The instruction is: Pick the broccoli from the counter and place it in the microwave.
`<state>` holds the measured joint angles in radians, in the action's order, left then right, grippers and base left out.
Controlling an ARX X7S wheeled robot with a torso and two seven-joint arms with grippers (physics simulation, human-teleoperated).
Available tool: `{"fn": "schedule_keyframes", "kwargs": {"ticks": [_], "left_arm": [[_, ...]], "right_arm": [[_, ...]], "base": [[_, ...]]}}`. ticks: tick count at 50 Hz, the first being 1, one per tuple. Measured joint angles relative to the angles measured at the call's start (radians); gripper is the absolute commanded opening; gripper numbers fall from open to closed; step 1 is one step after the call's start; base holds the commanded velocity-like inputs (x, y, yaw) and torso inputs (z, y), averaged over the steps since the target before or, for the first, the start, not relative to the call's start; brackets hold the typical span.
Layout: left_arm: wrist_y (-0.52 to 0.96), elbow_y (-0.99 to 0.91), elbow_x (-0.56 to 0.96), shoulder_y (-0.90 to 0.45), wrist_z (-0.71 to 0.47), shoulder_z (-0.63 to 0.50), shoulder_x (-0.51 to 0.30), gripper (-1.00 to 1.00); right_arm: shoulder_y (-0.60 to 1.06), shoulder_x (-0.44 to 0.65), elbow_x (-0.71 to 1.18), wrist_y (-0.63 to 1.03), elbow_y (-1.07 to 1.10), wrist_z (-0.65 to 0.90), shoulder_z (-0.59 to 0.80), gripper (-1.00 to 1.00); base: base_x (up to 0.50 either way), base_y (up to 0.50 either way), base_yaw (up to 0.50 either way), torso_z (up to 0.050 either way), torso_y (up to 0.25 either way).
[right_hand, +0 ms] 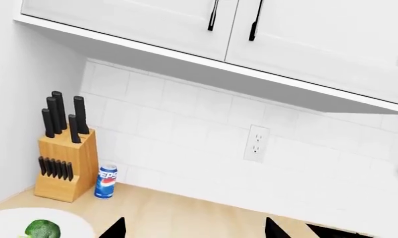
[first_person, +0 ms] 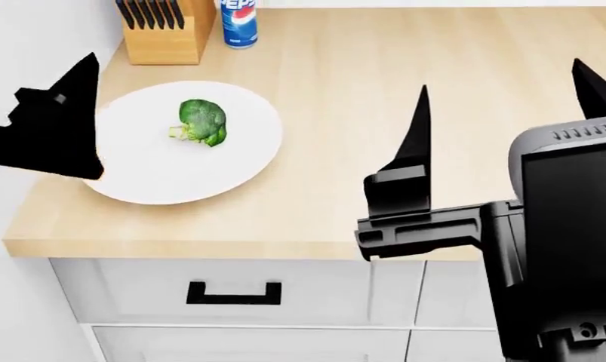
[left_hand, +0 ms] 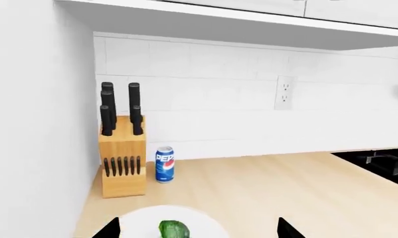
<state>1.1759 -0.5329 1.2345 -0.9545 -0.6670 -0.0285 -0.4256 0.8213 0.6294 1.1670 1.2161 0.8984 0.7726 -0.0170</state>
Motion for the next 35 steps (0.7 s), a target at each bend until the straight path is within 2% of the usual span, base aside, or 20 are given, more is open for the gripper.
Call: {"fn": "schedule_keyframes", "kwargs": {"ticks": [6, 11, 16, 22, 28, 35], "left_arm": [[0.019, 0.223, -0.044, -0.177, 0.043, -0.105, 0.064, 1.00], [-0.021, 0.442, -0.136, -0.319, 0.124, -0.212, 0.120, 1.00], [-0.107, 0.704, -0.252, -0.454, 0.221, -0.319, 0.186, 1.00], [-0.268, 1.112, -0.375, -0.623, 0.340, -0.450, 0.283, 1.00], [-0.402, 1.422, -0.307, -0.737, 0.384, -0.679, 0.348, 1.00], [-0.478, 1.630, -0.135, -0.807, 0.393, -0.947, 0.388, 1.00]], "right_arm": [[0.004, -0.010, -0.002, 0.006, -0.019, 0.014, 0.016, 1.00], [0.002, -0.015, -0.030, -0.010, -0.029, 0.004, 0.038, 1.00], [-0.005, -0.016, -0.068, -0.036, -0.037, -0.018, 0.061, 1.00], [-0.018, -0.015, -0.099, -0.069, -0.046, -0.045, 0.075, 1.00], [-0.034, -0.009, -0.119, -0.095, -0.046, -0.063, 0.080, 1.00], [-0.048, 0.004, -0.104, -0.102, -0.032, -0.056, 0.062, 1.00]], "base": [[0.00, 0.00, 0.00, 0.000, 0.000], [0.00, 0.00, 0.00, 0.000, 0.000], [0.00, 0.00, 0.00, 0.000, 0.000], [0.04, 0.00, 0.00, 0.000, 0.000], [0.04, 0.00, 0.00, 0.000, 0.000], [0.00, 0.00, 0.00, 0.000, 0.000]]}}
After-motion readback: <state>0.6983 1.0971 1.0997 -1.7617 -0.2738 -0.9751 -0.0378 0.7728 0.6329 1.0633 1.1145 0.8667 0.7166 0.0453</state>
